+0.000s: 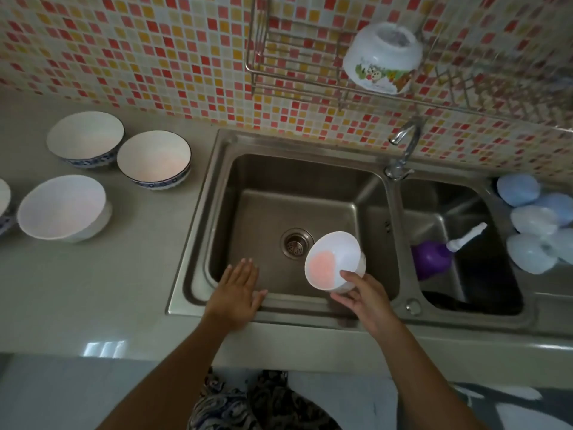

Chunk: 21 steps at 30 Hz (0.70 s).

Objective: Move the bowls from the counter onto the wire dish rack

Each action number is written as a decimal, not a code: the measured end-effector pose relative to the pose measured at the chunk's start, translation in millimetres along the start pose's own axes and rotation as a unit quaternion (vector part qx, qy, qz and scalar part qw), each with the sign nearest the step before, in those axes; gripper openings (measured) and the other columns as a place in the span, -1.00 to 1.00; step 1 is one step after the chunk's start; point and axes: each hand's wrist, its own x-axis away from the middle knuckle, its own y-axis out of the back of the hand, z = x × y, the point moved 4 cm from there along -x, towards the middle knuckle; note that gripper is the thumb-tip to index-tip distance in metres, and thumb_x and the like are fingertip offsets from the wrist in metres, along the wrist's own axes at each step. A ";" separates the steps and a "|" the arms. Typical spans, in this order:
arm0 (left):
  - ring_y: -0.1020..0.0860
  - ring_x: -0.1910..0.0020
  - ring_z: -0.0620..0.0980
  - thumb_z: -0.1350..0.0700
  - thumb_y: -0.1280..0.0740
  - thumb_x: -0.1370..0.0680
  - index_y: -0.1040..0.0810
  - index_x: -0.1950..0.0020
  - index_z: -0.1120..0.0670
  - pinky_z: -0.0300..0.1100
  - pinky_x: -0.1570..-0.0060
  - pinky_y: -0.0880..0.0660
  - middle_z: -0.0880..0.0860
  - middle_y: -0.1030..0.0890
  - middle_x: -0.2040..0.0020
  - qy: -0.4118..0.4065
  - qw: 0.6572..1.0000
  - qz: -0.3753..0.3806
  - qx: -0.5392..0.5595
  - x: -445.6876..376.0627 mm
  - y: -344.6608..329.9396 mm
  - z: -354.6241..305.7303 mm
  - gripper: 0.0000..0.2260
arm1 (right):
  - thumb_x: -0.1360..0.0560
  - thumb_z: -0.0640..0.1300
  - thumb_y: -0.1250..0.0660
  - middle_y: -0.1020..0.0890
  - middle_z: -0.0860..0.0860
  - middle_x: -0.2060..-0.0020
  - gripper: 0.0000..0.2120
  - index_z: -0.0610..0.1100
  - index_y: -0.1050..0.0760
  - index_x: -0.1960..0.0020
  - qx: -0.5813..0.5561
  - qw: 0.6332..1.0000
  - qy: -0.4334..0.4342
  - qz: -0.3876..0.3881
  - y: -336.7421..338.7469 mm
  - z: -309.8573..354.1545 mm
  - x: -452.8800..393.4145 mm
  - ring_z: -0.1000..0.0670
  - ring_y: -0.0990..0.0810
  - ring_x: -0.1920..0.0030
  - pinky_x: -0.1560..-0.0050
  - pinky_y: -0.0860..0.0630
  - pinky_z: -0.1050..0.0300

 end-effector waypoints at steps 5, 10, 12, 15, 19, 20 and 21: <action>0.17 -0.53 -0.03 -0.33 0.39 -0.40 0.10 -0.54 0.12 -0.07 -0.49 0.21 0.07 0.08 -0.56 0.014 1.000 0.023 0.000 -0.6 -0.2 1.9 -0.18 | -0.35 -0.28 -0.53 -0.57 -0.10 -0.24 -0.41 -0.14 -0.46 -0.34 0.052 0.998 0.041 -0.019 2.2 5.6 -8.9 -0.15 -0.54 -0.22 -0.03 -0.63 -0.18; 0.14 -0.53 -0.03 -0.30 0.30 -0.44 0.05 -0.54 0.15 -0.13 -0.47 0.22 0.09 0.03 -0.56 0.016 1.000 0.014 0.018 -1.1 -2.4 3.5 -0.21 | -0.27 -0.24 -0.59 -0.57 -0.05 -0.20 -0.31 -0.14 -0.41 -0.34 0.136 0.985 0.091 -0.063 -2.6 11.3 -12.9 -0.12 -0.57 -0.17 0.08 -0.67 -0.04; 0.11 -0.53 -0.01 -0.30 0.27 -0.45 0.02 -0.53 0.16 -0.13 -0.47 0.22 0.10 -0.01 -0.56 0.018 1.000 0.009 0.018 -2.0 -3.8 4.2 -0.22 | -0.29 -0.25 -0.59 -0.54 -0.01 -0.15 -0.31 -0.14 -0.39 -0.34 0.176 0.974 0.114 -0.085 -4.4 13.1 -12.8 -0.08 -0.57 -0.10 0.09 -0.67 0.00; 0.09 -0.53 -0.01 -0.31 0.27 -0.46 0.00 -0.54 0.16 -0.14 -0.46 0.21 0.10 -0.03 -0.56 0.024 1.000 0.004 0.010 -2.3 -6.0 5.5 -0.22 | -0.22 -0.14 -0.64 -0.54 0.05 -0.11 -0.23 -0.08 -0.38 -0.34 0.245 0.952 0.153 -0.106 -6.3 14.6 -15.9 -0.04 -0.57 -0.06 0.01 -0.65 -0.11; 0.10 -0.53 -0.03 -0.32 0.28 -0.45 0.02 -0.54 0.16 -0.14 -0.48 0.19 0.09 -0.01 -0.56 0.027 1.000 0.004 0.006 -2.2 -5.8 5.8 -0.21 | -0.18 -0.10 -0.66 -0.50 0.05 -0.15 -0.19 -0.06 -0.37 -0.35 0.329 0.916 0.203 -0.110 -12.9 17.2 -15.3 0.01 -0.53 -0.09 0.05 -0.63 0.09; 0.10 -0.53 -0.03 -0.32 0.29 -0.45 0.02 -0.54 0.15 -0.14 -0.48 0.20 0.09 -0.01 -0.56 0.026 1.000 0.004 0.004 -2.0 -5.4 5.8 -0.21 | -0.18 -0.10 -0.66 -0.48 0.05 -0.15 -0.18 -0.07 -0.36 -0.35 0.345 0.907 0.217 -0.107 -15.1 18.2 -14.4 0.02 -0.51 -0.09 0.07 -0.61 0.15; 0.09 -0.53 -0.03 -0.33 0.28 -0.45 0.03 -0.54 0.16 -0.15 -0.47 0.20 0.09 -0.01 -0.56 0.026 1.000 0.003 0.002 -1.8 -5.2 5.8 -0.20 | -0.19 -0.10 -0.66 -0.45 0.06 -0.15 -0.18 -0.07 -0.36 -0.35 0.362 0.897 0.231 -0.104 -17.0 17.8 -14.4 0.03 -0.49 -0.10 0.08 -0.60 0.17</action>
